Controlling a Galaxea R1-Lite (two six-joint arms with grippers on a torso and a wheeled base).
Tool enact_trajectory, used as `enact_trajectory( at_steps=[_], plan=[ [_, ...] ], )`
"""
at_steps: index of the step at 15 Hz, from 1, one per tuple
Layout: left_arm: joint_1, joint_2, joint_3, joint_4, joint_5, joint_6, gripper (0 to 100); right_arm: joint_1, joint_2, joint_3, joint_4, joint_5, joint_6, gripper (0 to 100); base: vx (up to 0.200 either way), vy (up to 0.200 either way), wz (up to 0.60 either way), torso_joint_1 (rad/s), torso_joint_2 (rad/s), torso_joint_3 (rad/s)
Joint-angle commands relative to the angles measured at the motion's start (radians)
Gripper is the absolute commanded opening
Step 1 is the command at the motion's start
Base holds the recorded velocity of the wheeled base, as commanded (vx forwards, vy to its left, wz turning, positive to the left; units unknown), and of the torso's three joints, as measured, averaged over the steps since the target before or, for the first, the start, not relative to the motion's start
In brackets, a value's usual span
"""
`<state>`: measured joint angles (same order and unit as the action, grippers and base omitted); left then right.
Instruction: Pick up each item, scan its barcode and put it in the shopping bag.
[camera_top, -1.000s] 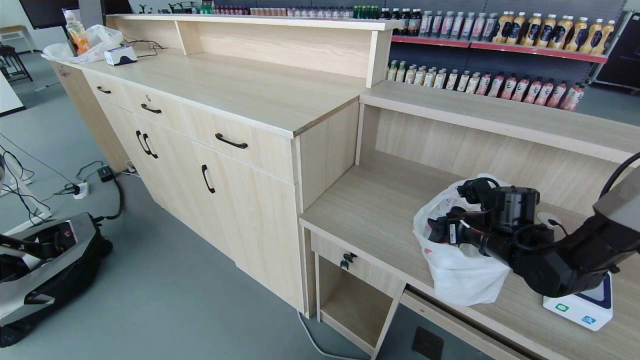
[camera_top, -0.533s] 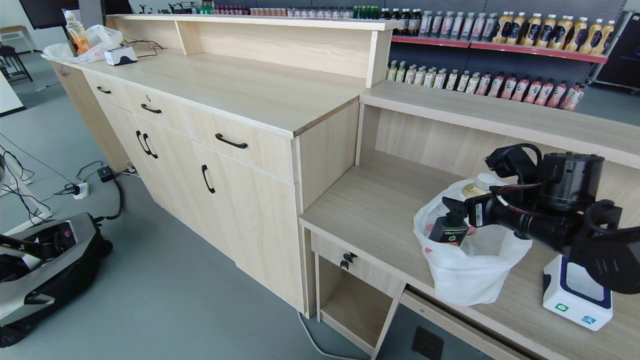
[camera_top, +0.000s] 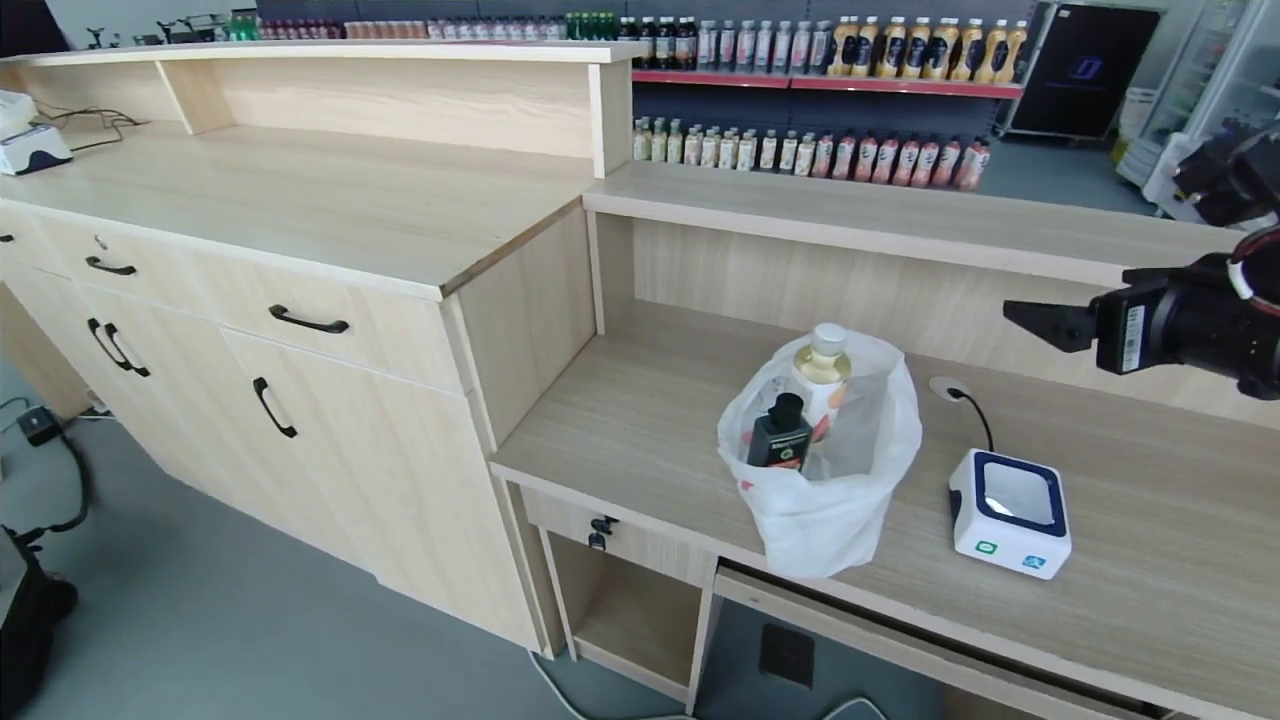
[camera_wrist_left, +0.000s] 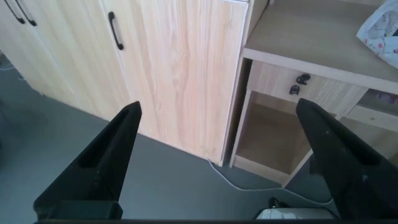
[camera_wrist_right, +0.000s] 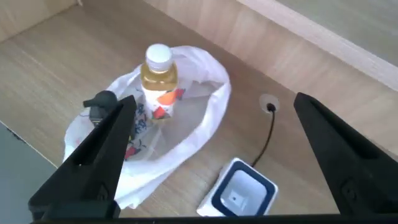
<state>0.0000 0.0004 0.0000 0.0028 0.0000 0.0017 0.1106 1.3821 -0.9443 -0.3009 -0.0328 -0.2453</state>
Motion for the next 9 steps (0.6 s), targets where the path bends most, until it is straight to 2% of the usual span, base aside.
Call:
enact_trajectory(
  at_steps=[1,5,7,9],
  plan=[
    [0.000,0.000,0.000,0.000,0.000,0.000,100,-0.063,-0.109,-0.061,0.069,0.001,0.027,100,0.000,0.000,-0.60,0.007,0.00,0.007],
    [0.000,0.000,0.000,-0.001,0.000,0.000,100,-0.123,-0.201,-0.018,0.151,-0.001,0.101,100,0.000,0.000,-0.60,0.004,0.00,0.005],
    [0.000,0.000,0.000,-0.001,0.000,0.000,100,-0.128,-0.287,0.018,0.184,-0.067,0.116,100,0.000,0.000,-0.60,0.002,0.00,0.002],
    [0.000,0.000,0.000,0.000,0.000,0.000,100,-0.128,-0.408,0.131,0.161,-0.064,0.149,100,0.000,0.000,0.00,0.000,0.00,0.000]
  ],
)
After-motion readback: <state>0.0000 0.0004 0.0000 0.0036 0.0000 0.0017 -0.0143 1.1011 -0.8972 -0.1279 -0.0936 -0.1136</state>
